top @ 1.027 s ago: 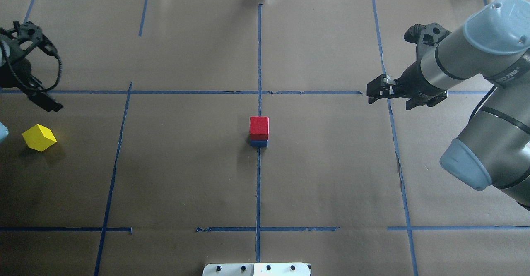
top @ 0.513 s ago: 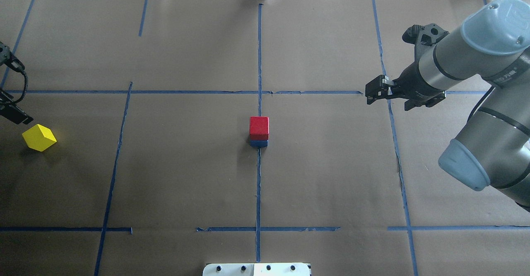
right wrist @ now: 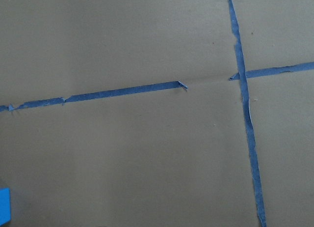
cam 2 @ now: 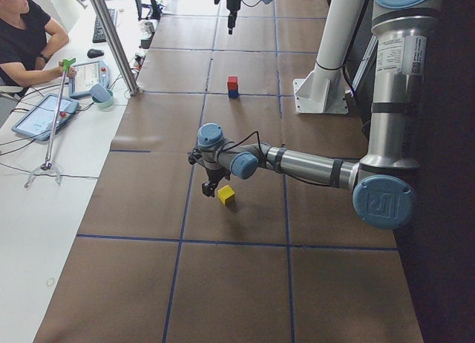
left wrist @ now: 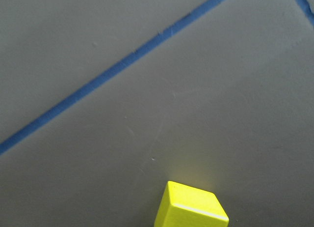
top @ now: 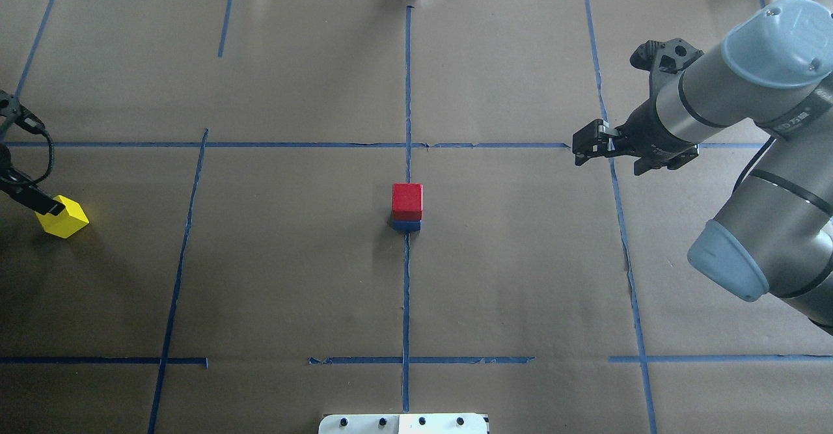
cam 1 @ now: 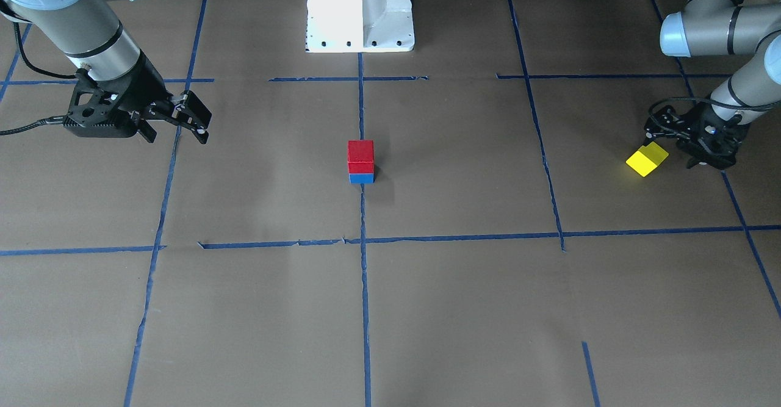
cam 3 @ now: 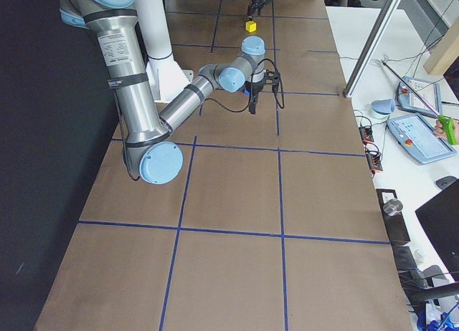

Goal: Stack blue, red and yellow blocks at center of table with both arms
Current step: 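Lower the left gripper onto the yellow cube and close it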

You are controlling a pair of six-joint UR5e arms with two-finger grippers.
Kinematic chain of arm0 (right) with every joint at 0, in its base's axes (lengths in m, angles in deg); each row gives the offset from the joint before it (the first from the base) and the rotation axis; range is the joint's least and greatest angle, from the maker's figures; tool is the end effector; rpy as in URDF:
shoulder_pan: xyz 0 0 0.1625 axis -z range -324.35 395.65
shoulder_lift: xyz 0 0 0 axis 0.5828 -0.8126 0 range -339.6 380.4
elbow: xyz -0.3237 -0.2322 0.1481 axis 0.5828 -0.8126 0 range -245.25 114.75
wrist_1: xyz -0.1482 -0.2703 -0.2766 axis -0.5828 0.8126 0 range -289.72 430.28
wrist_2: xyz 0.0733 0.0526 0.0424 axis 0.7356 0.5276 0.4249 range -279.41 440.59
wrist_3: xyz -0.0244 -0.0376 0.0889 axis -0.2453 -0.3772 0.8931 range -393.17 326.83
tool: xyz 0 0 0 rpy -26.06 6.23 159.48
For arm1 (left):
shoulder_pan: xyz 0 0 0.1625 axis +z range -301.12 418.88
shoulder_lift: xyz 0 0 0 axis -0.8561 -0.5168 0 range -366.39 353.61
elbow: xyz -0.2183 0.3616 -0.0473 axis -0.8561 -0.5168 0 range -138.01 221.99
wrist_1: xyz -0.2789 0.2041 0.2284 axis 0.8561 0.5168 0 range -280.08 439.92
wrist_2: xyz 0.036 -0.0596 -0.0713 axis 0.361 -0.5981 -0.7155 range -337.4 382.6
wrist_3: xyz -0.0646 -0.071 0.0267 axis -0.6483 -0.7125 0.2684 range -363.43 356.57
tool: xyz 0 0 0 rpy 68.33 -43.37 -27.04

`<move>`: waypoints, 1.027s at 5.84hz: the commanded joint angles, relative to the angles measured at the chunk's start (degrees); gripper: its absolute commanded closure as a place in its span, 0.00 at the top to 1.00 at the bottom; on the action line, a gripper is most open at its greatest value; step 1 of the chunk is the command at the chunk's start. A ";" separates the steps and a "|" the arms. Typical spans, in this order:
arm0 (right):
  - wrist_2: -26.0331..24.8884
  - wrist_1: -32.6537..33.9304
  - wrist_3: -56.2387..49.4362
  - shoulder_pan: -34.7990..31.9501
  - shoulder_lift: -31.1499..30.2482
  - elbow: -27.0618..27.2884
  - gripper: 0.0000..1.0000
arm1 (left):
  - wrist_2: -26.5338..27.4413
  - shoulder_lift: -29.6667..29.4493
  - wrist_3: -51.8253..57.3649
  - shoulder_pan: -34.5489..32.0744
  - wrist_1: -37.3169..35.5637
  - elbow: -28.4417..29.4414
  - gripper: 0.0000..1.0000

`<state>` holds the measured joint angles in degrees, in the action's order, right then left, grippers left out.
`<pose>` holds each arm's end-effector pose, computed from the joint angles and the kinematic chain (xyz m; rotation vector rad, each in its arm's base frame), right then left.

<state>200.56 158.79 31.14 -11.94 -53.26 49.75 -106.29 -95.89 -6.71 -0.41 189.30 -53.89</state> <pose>-0.3064 -0.4592 0.3067 0.0359 -0.8829 0.1615 0.1995 -0.4745 0.5793 0.2052 0.7717 0.6001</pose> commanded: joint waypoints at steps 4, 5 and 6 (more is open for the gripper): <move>0.00 0.00 0.02 0.04 -0.09 0.04 1.00 | 1.26 0.47 -0.06 3.38 5.30 1.57 1.00; 0.09 0.00 0.02 0.04 0.00 -0.05 1.00 | 2.92 1.17 -0.06 4.87 6.62 2.10 1.00; 0.09 0.00 -0.06 0.04 0.00 -0.05 1.00 | 2.93 1.18 0.63 4.97 6.72 2.97 1.00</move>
<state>200.62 158.79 31.14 -11.90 -53.28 49.74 -103.78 -94.90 -6.57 4.11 195.52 -51.67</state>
